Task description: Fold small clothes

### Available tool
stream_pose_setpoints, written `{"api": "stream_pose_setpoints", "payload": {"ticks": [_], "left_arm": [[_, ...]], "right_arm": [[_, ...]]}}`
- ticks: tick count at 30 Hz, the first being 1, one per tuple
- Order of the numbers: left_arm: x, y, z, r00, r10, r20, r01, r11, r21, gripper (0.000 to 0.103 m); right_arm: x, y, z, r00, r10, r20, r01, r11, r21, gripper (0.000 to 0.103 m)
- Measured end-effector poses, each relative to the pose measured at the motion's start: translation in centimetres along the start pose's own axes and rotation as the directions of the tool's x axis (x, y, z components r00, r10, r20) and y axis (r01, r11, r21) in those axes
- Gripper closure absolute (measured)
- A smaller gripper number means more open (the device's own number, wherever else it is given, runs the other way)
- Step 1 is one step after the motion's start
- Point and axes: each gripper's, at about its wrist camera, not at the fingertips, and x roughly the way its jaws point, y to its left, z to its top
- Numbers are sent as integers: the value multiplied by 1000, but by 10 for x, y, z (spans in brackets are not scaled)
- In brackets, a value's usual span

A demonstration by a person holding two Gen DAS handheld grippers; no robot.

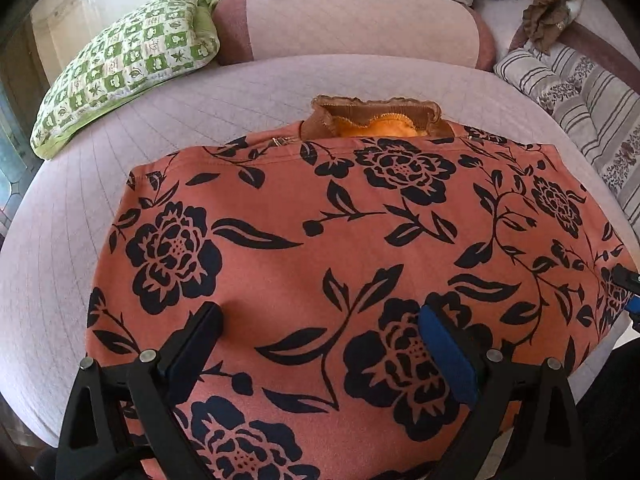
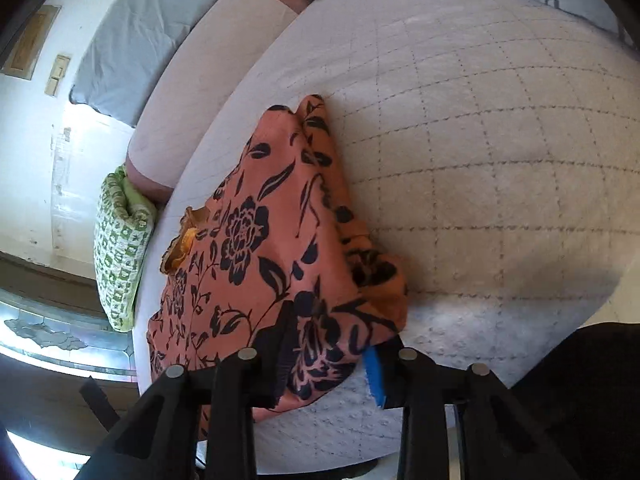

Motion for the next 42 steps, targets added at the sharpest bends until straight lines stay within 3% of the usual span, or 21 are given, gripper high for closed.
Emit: {"api": "stream_pose_setpoints", "payload": {"ticks": [5,7,8,9,10,11,12,14,16,20,24,25,26,27,30,34,36,37,40,41,42], "left_arm": [[-11,6,6,999,29,28,-29,1000,-2,5],[-13,8,7,999,41,35,-41,999,-7,5],[-12,8,8,998,50,26,-50,999,-9,5],[-12,8,9,998,53,19,-53,999,-12,5],[-14,7,10,998,51,25,-51,999,-15,5],[-18,6,12,998,54,42,-54,998,-17,5],[-22,4,14,996,60,59,-59,998,-17,5],[-26,-2,19,993,62,96,-61,998,-14,5],[-22,-9,23,992,73,100,-73,997,-7,5],[3,-23,18,997,77,20,-77,997,9,5],[10,-24,10,995,91,30,-90,996,-25,4],[10,-24,9,996,88,32,-87,996,-29,4],[10,-23,8,996,84,37,-83,996,-26,4],[9,-23,7,996,83,41,-82,996,-21,4],[10,-22,5,995,82,48,-81,996,-27,3],[10,-23,3,994,87,72,-86,996,-17,2],[10,-22,2,994,82,73,-81,997,-16,2],[9,-21,3,995,76,65,-75,997,-13,2],[2,-16,9,997,57,52,-57,998,1,2],[-3,-14,10,996,57,65,-58,998,6,2],[-11,-12,10,994,56,94,-57,998,8,2]], "right_arm": [[-27,26,-10,989,-70,133,89,985,-145,86],[-14,11,-11,989,-121,90,134,979,-155,86],[4,1,-11,991,-136,-10,133,981,-139,84],[6,-4,-11,994,-105,-32,101,989,-109,82],[-1,-5,-8,997,-80,-9,79,993,-91,77],[-10,-4,-5,998,-67,7,67,993,-95,56],[-22,-3,0,998,-44,39,48,994,-98,26],[-46,-2,12,989,-6,148,19,996,-91,16],[-51,5,36,984,28,178,1,987,-159,16],[-14,15,94,989,78,124,-49,974,-222,16],[65,33,136,999,-38,-3,35,952,-303,18],[77,35,139,999,-45,-32,33,950,-310,25],[87,40,139,998,-30,-61,8,942,-334,46],[94,48,139,995,-36,-90,1,932,-362,75],[92,71,135,996,-37,-87,-4,902,-431,87],[68,83,127,997,-51,53,70,877,-476,87],[96,67,126,990,-141,3,127,881,-456,85],[100,59,125,993,-119,-10,104,901,-422,85],[80,62,124,995,-95,22,97,926,-365,60],[69,63,121,994,-98,47,109,922,-371,44],[55,68,116,990,-103,95,132,912,-387,43]]}}
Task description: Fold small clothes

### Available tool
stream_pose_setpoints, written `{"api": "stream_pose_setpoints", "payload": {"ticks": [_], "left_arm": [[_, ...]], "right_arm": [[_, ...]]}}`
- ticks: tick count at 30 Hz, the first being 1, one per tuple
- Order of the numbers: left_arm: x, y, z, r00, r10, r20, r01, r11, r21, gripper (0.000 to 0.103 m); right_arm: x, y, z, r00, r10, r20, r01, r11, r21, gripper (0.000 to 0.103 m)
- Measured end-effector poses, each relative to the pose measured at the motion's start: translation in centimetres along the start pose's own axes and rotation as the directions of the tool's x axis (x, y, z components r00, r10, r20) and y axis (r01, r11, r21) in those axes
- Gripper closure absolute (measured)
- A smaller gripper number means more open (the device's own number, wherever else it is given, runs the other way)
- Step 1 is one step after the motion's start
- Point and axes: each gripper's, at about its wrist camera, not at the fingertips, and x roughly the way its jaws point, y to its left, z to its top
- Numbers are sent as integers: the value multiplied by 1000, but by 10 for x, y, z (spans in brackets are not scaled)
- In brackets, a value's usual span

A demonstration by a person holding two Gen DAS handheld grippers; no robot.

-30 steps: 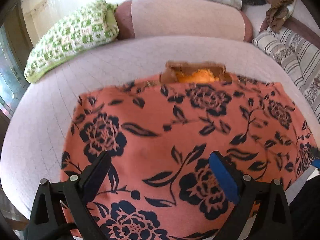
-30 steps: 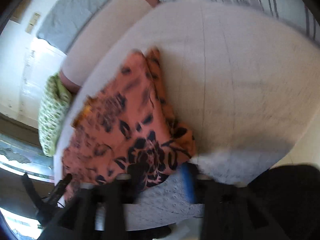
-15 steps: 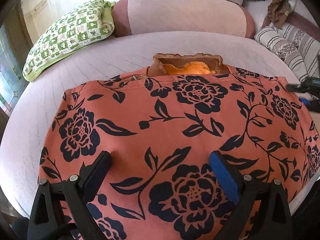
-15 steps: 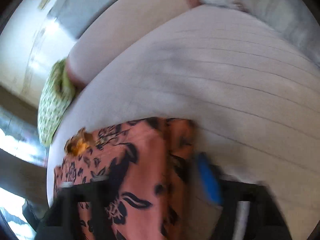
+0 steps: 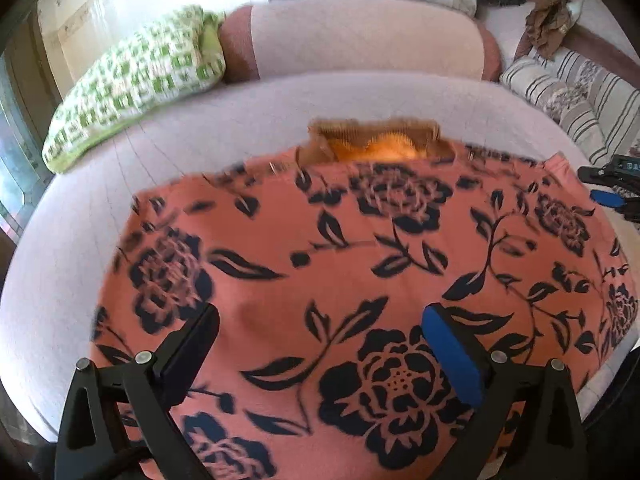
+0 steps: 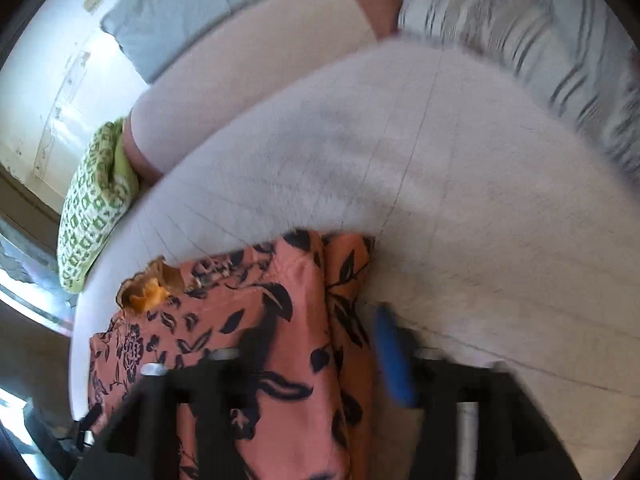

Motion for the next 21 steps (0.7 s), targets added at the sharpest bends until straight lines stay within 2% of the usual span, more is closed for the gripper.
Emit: {"api": "stream_pose_setpoints", "payload": {"ticks": [2,4,5,7,8,9,10,11,12,14,16,17,18,20,21], "left_arm": [[-12,5,-1,999,-11,36,11,1000,-1,2],[-23,11,-5,998,-22,64,22,1000,-3,2],[-27,14,-9,997,-23,78,24,1000,-6,2],[-29,19,-15,996,-25,81,26,1000,-10,2],[-25,22,-19,998,-28,64,29,999,-14,2],[-21,23,-22,999,-28,44,29,999,-18,2],[-9,25,-26,999,-32,-11,32,999,-19,2],[2,25,-29,997,-35,-67,34,999,-18,2],[10,26,-32,995,-36,-98,34,999,-20,1],[2,28,-29,997,-35,-62,33,999,-26,1],[-10,29,-26,998,-57,-19,56,998,-39,1],[-14,29,-26,998,-59,0,59,997,-41,1],[-16,29,-27,998,-61,9,61,997,-41,1],[-7,28,-33,996,-79,-30,78,996,-42,1],[1,25,-37,994,-83,-69,80,996,-44,1]], "right_arm": [[-31,8,-6,999,3,54,-1,999,-42,43],[-55,26,-18,996,49,79,-43,997,-69,43],[-59,29,-23,994,78,72,-73,995,-71,41],[-59,36,-42,984,179,5,-178,982,-65,38],[-52,38,-52,982,190,-15,-191,980,-61,37],[-41,37,-61,987,158,-36,-160,986,-53,36],[-24,32,-69,993,96,-76,-98,995,-28,36],[-7,23,-76,990,70,-120,-70,998,9,36],[-9,23,-77,994,75,-79,-74,997,18,36],[-24,35,-72,995,53,-80,-51,998,28,36],[-41,51,-69,996,80,-45,-81,997,-14,36],[-50,58,-70,997,78,-14,-79,996,-46,34],[-52,60,-70,997,82,-4,-82,995,-52,28],[-45,51,-77,998,58,-22,-58,998,-13,22],[-31,40,-85,997,16,-71,-14,1000,21,22]]}}
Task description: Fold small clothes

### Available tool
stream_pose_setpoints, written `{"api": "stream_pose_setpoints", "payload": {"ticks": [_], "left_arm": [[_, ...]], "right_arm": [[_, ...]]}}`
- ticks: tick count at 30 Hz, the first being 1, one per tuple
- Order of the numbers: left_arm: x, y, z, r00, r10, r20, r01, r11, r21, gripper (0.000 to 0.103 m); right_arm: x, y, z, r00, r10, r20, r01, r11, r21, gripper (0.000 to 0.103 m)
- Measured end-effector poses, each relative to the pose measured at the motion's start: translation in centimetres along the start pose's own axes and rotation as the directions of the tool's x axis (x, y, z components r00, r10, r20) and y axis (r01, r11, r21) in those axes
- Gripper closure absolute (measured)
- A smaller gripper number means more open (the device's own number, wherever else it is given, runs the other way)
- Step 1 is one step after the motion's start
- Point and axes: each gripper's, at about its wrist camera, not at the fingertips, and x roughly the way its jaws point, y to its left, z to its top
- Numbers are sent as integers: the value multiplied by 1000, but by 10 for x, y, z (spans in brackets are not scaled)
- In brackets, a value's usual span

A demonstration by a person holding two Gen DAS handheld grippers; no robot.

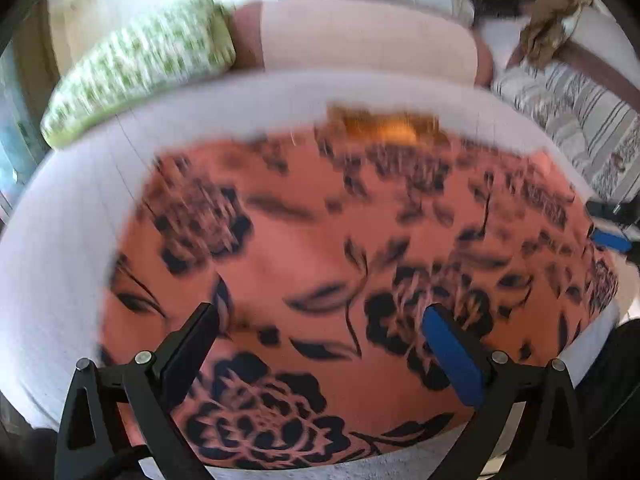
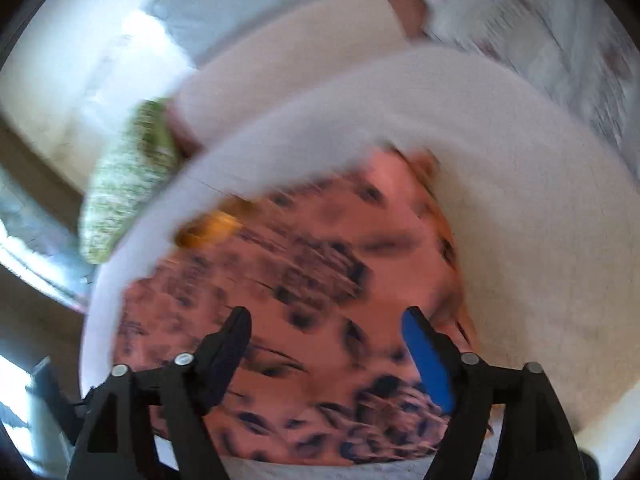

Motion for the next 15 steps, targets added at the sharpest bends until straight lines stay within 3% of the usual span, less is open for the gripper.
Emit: {"api": "stream_pose_setpoints", "payload": {"ticks": [2,4,7,9,11,12,15], "left_arm": [[2,-7,0,999,36,6,-37,998,41,1],[-10,-9,7,1000,23,11,-23,999,40,1],[-27,-7,16,995,13,95,-13,1000,-2,1],[-23,-8,17,996,15,83,-15,1000,-4,1],[-7,-10,15,1000,27,0,-27,999,24,1],[-5,-10,14,999,47,-19,-46,998,36,1],[-15,-9,17,998,45,37,-46,999,10,1]], "right_arm": [[8,-10,-5,1000,24,7,-24,1000,18,23],[-7,2,-1,999,30,13,-31,999,15,23],[-23,15,3,995,68,69,-66,997,-40,23],[-12,9,3,996,64,55,-62,998,-31,20],[4,-17,-3,999,30,-11,-30,999,21,20],[-1,-17,-3,999,47,20,-47,999,19,20],[-11,-7,5,997,74,17,-75,997,14,20]]}}
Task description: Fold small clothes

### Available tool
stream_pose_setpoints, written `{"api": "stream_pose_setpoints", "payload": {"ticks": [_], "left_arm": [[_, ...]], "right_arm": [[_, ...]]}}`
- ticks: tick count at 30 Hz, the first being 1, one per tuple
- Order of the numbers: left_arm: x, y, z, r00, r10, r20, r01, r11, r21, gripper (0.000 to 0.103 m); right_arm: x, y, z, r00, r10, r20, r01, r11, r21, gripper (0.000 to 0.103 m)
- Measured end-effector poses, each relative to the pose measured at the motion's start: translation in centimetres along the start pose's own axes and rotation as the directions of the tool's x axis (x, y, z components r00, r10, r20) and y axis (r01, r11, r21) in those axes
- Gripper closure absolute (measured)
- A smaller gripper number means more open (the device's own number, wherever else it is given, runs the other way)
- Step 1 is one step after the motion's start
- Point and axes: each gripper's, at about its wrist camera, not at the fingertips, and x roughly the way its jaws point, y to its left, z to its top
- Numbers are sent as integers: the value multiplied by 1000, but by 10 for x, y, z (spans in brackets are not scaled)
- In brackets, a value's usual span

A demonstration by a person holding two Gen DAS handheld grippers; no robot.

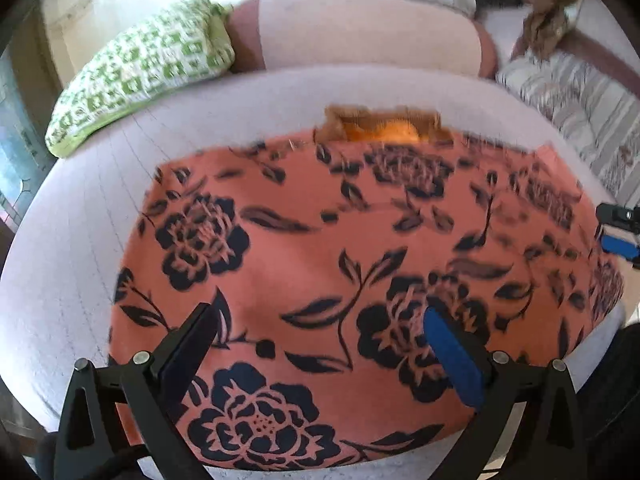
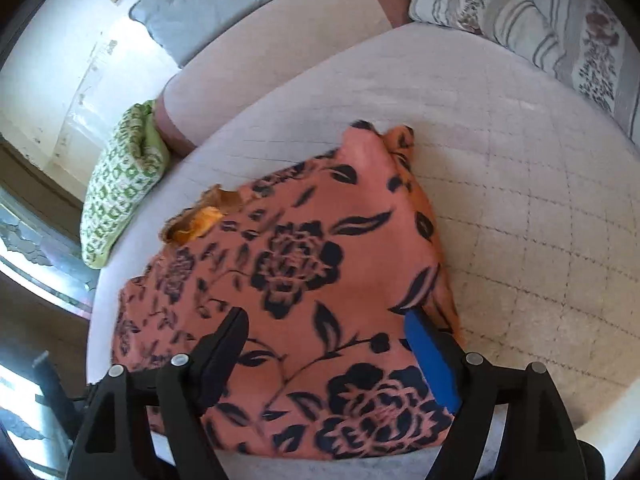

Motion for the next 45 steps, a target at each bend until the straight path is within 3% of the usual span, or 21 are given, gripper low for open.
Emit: {"api": "stream_pose_setpoints", "payload": {"ticks": [4,7,10,12,13,15,17,20,22,24,25,26,29,30,32,33,35,38,42,43,45], "left_arm": [[-11,-6,13,998,-13,59,12,1000,4,1],[0,-13,19,998,-12,63,10,1000,24,1],[19,-19,17,1000,-18,7,18,999,31,1],[34,-22,13,999,-20,-44,22,999,44,0],[33,-24,12,1000,-13,-14,13,999,51,0],[31,-22,14,1000,-20,-23,21,998,52,0],[25,-17,18,1000,-27,-11,27,999,46,0],[27,-12,19,1000,-31,-4,31,999,31,0],[36,-12,15,999,-35,-25,36,999,38,0],[33,-14,16,999,-33,-18,34,998,47,0],[31,-14,17,999,-42,-20,43,998,49,0],[25,-12,17,999,-50,-12,51,997,52,0],[15,-3,14,999,-34,23,34,999,38,0],[15,-1,13,999,-40,19,39,999,31,0],[13,6,9,999,-32,10,32,999,13,0],[10,9,7,1000,-30,7,30,1000,6,0],[-3,20,3,999,-24,31,24,1000,-6,0],[-19,44,-6,998,16,55,-13,999,-50,0],[-35,79,-21,996,67,59,-59,989,-134,0],[-37,87,-26,995,83,56,-73,985,-155,0],[-39,100,-33,994,99,39,-90,978,-189,0]], "right_arm": [[-9,9,17,998,27,56,-25,999,-39,20],[-8,7,37,996,75,52,-74,997,-17,20],[6,7,59,985,172,21,-171,985,-14,20],[24,0,70,982,190,-3,-190,982,6,20],[42,-6,75,986,164,-32,-163,986,28,20],[68,-26,78,994,52,-98,-42,994,104,20],[61,-24,80,994,91,-68,-82,990,118,20],[47,-3,91,990,143,-9,-142,989,37,20],[58,0,102,994,109,-19,-109,994,2,19],[85,-20,108,997,12,-78,-9,1000,29,23],[90,-32,108,996,24,-91,-15,995,98,24],[80,-31,108,998,50,-47,-44,991,127,24],[57,-4,104,994,113,6,-113,993,25,22],[57,2,101,994,107,11,-107,994,-26,18],[77,-9,99,998,-33,-45,31,999,-42,18],[88,-24,98,997,-12,-81,14,1000,24,19],[71,-22,97,999,21,-29,-19,997,80,19],[40,10,88,998,60,-12,-60,998,-13,19],[9,28,44,990,137,-23,-138,986,-90,18],[12,22,33,991,129,-35,-131,988,-80,16],[36,0,16,994,14,-107,-17,1000,-26,18]]}}
